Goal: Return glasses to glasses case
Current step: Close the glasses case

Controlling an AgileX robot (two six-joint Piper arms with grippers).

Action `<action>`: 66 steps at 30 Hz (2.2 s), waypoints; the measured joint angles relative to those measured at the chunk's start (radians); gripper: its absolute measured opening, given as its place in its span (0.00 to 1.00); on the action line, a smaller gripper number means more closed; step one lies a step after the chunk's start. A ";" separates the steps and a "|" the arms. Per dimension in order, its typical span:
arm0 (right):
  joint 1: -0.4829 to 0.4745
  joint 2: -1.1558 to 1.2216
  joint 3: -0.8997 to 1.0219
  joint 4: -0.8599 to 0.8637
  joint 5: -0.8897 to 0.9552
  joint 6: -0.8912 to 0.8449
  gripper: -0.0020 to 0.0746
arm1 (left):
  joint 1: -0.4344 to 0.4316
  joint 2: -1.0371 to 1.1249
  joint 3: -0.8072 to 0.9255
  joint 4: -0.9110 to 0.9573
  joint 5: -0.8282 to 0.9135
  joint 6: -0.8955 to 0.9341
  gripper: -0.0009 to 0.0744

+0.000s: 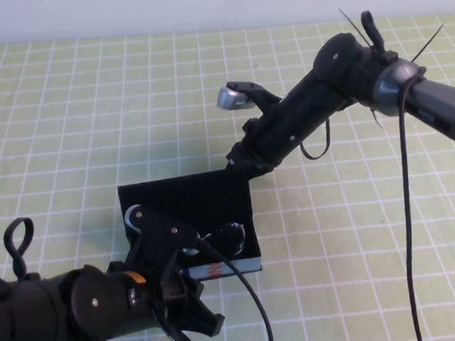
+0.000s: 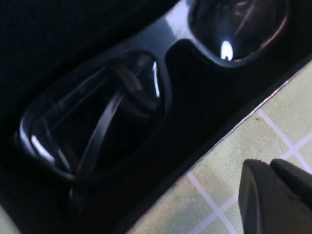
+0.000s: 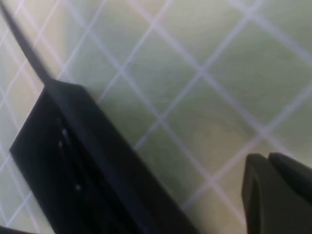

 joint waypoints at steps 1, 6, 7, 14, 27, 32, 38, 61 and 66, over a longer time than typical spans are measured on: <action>0.010 0.000 0.000 0.000 0.003 0.000 0.01 | 0.000 0.000 0.000 0.000 0.000 0.000 0.01; 0.047 0.002 0.000 0.008 0.006 0.000 0.01 | 0.000 0.000 0.000 0.000 -0.002 0.002 0.01; 0.051 0.002 0.000 0.012 0.006 -0.001 0.01 | 0.000 0.000 0.000 0.000 -0.002 0.008 0.01; 0.057 -0.003 -0.003 0.042 0.006 -0.010 0.01 | 0.000 0.000 0.000 0.000 -0.002 0.032 0.01; 0.115 -0.079 0.007 0.014 0.009 0.019 0.01 | 0.000 0.000 0.000 0.000 0.002 0.036 0.01; 0.167 -0.079 0.066 0.003 0.010 0.025 0.01 | 0.000 0.000 0.000 0.000 0.003 0.038 0.01; 0.190 -0.079 0.083 -0.001 0.008 0.047 0.01 | 0.000 0.000 0.000 0.000 0.020 0.041 0.01; 0.204 -0.111 0.085 -0.030 0.010 0.070 0.01 | 0.000 -0.531 -0.068 0.537 0.611 -0.006 0.01; 0.226 -0.111 0.085 -0.036 0.010 0.072 0.01 | 0.000 -0.649 -0.110 0.859 0.818 -0.289 0.01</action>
